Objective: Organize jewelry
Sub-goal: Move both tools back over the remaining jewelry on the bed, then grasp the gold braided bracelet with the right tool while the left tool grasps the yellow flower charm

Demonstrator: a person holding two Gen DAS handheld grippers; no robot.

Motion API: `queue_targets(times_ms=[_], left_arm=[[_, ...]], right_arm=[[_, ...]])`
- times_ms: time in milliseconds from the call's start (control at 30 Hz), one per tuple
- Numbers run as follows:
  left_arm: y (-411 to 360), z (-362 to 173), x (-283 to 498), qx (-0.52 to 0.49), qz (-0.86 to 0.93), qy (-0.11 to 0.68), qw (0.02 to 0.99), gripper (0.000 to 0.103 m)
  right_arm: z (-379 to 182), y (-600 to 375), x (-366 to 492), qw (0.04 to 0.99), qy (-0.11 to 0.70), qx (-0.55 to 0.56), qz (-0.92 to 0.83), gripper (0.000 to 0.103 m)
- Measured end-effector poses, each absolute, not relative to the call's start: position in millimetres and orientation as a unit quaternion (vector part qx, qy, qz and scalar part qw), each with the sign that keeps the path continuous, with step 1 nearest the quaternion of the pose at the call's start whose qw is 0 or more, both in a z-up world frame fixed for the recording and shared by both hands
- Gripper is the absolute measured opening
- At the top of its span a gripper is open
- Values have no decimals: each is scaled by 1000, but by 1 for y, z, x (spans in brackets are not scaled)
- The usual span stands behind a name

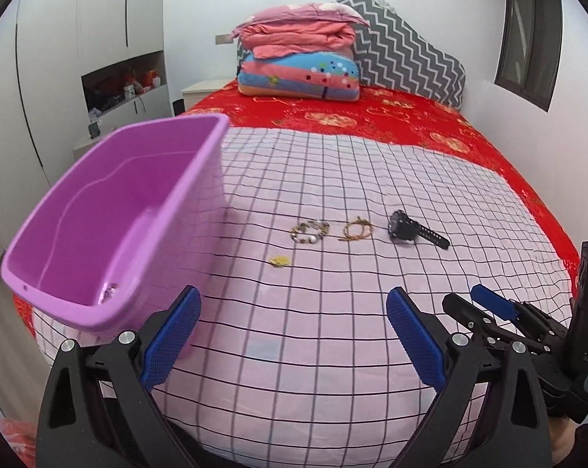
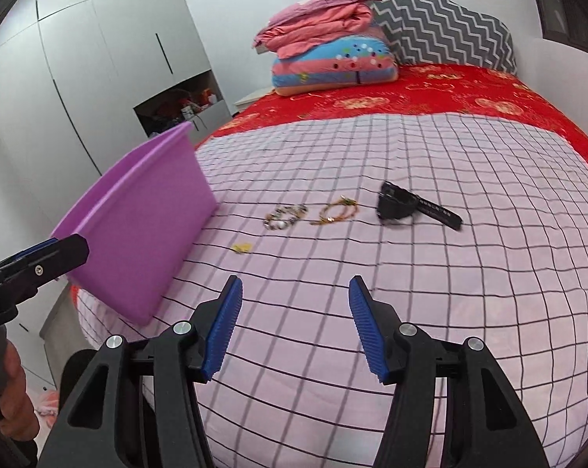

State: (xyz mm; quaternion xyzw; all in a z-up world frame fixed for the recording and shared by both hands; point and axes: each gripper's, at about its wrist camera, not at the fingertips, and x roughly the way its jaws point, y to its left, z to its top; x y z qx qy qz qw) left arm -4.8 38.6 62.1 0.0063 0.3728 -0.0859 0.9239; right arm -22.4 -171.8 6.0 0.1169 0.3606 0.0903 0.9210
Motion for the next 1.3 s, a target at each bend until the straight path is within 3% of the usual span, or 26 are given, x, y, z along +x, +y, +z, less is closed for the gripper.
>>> queue_targets(times_ms=[367, 833, 1300], left_arm=[[18, 1, 41, 16, -48, 410, 911, 94], [23, -79, 141, 6, 21, 454, 891, 94], [33, -116, 185, -27, 40, 473, 880, 94]], right_arm=[[-41, -189, 16, 909, 391, 121, 79, 55], [-91, -176, 131, 897, 423, 91, 89, 55], [-115, -160, 203, 894, 437, 54, 88, 55]])
